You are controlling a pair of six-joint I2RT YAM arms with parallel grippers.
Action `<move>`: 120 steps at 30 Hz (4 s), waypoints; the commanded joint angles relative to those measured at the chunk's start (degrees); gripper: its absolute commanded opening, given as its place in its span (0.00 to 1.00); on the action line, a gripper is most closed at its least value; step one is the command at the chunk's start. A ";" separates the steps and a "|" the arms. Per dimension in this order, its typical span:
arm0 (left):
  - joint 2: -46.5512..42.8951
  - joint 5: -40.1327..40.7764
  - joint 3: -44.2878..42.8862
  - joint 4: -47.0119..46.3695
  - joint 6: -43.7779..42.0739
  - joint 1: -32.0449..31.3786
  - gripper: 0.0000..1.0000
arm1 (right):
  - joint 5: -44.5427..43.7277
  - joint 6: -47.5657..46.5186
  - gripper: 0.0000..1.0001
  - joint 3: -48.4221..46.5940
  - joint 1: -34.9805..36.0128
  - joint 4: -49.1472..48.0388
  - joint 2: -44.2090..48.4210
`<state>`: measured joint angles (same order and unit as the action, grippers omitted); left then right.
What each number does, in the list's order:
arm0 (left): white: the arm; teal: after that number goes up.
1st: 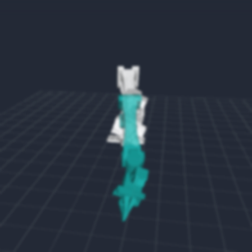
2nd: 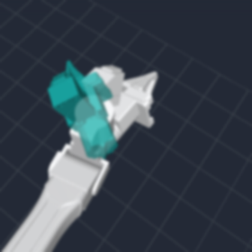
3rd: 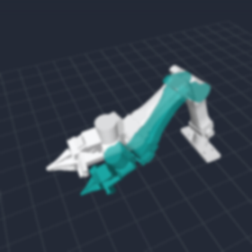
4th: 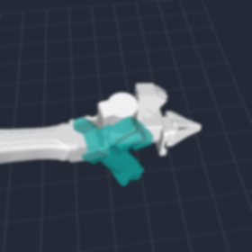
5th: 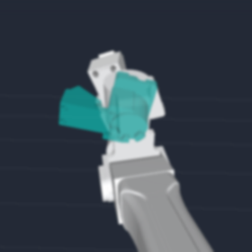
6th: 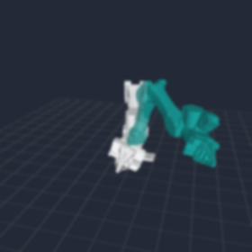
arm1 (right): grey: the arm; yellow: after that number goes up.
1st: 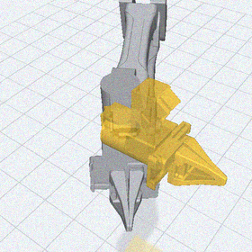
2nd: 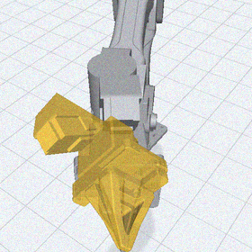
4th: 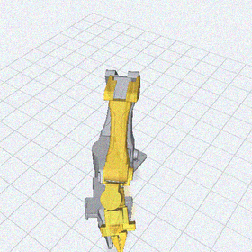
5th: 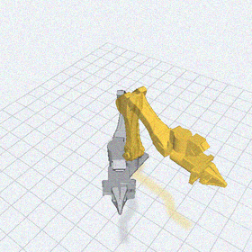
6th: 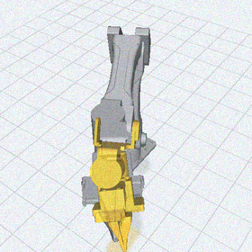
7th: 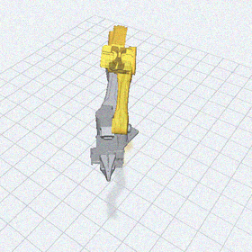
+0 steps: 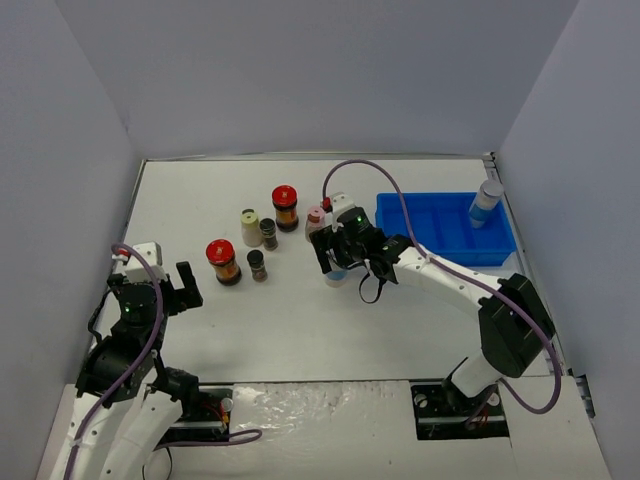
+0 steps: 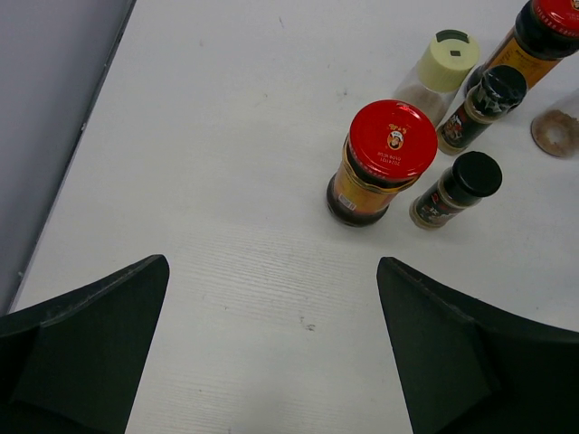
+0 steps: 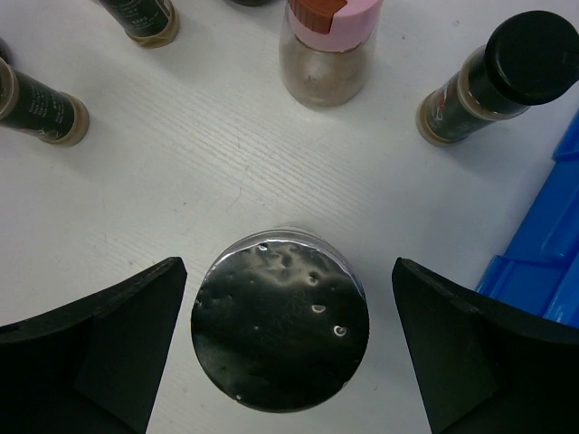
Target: Organize the condiment bottles
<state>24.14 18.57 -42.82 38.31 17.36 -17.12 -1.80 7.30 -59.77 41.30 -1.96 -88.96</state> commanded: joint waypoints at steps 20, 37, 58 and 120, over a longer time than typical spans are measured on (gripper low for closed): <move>3.28 -0.97 -0.42 -8.67 -1.21 0.34 0.97 | -13.82 0.13 0.00 -9.69 -12.64 10.41 19.35; 1.90 -0.42 -0.25 -8.23 -2.42 0.51 0.97 | -11.44 -0.45 0.00 -12.52 -47.79 6.46 12.79; 1.79 -1.08 0.11 -9.04 -3.21 0.53 0.97 | -0.95 -0.49 0.00 -10.64 -58.63 -5.55 1.74; 5.58 -2.57 0.01 -8.94 -3.12 0.51 0.97 | 10.80 -10.43 0.89 -20.55 -16.75 -4.82 -12.01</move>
<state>28.39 15.86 -41.43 33.08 14.92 -16.95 7.00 -1.60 -76.50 23.71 -2.67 -99.39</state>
